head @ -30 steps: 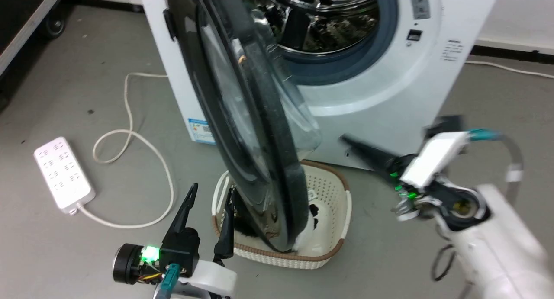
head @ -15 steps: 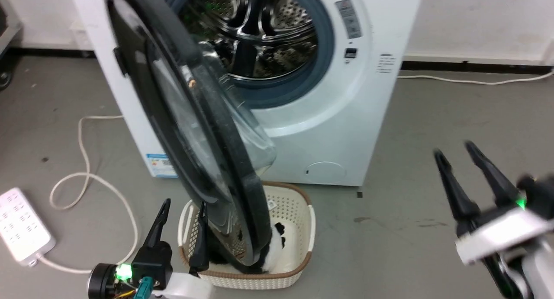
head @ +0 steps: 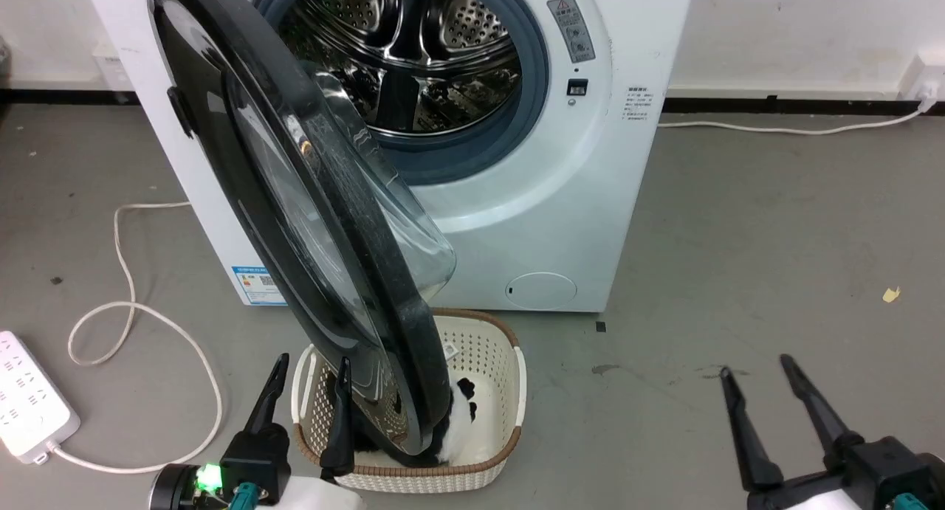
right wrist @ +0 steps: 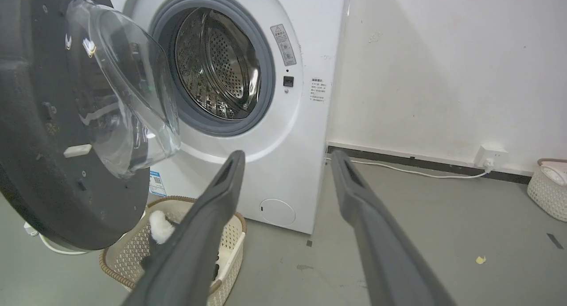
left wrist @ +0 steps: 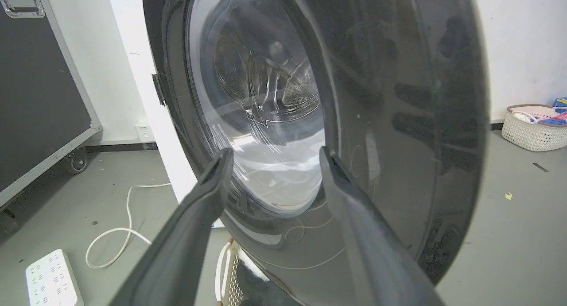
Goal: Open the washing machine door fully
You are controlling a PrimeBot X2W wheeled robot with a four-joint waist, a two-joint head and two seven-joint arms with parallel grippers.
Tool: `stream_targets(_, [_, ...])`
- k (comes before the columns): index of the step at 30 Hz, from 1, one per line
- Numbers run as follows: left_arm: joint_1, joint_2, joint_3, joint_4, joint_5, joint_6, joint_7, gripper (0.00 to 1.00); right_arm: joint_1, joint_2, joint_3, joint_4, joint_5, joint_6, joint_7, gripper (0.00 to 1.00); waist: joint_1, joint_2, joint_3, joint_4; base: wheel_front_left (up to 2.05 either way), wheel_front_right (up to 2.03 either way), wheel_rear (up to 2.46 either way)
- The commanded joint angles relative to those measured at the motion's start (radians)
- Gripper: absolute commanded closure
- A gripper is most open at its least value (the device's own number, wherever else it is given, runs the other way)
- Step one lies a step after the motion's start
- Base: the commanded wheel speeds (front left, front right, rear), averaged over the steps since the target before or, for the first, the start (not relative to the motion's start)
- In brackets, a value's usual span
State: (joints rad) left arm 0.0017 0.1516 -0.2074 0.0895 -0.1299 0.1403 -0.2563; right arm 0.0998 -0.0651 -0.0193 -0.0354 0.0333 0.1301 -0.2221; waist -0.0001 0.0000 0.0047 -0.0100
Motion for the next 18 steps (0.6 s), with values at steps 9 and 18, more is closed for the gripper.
stream_targets(9, [0.010, -0.005, 0.013, 0.011, -0.015, -0.006, -0.006, 0.00, 0.009, 0.014, -0.010, 0.001, 0.018, 0.001, -0.007, 0.00, 0.0001, 0.0000, 0.012, 0.002, 0.00, 0.00, 0.00])
stream_targets(18, [0.005, -0.007, 0.021, 0.010, -0.017, -0.008, -0.006, 1.00, -0.004, 0.015, 0.004, 0.020, 0.047, 0.001, -0.005, 0.00, 0.0001, 0.0000, 0.018, 0.001, 0.00, 0.00, 0.00])
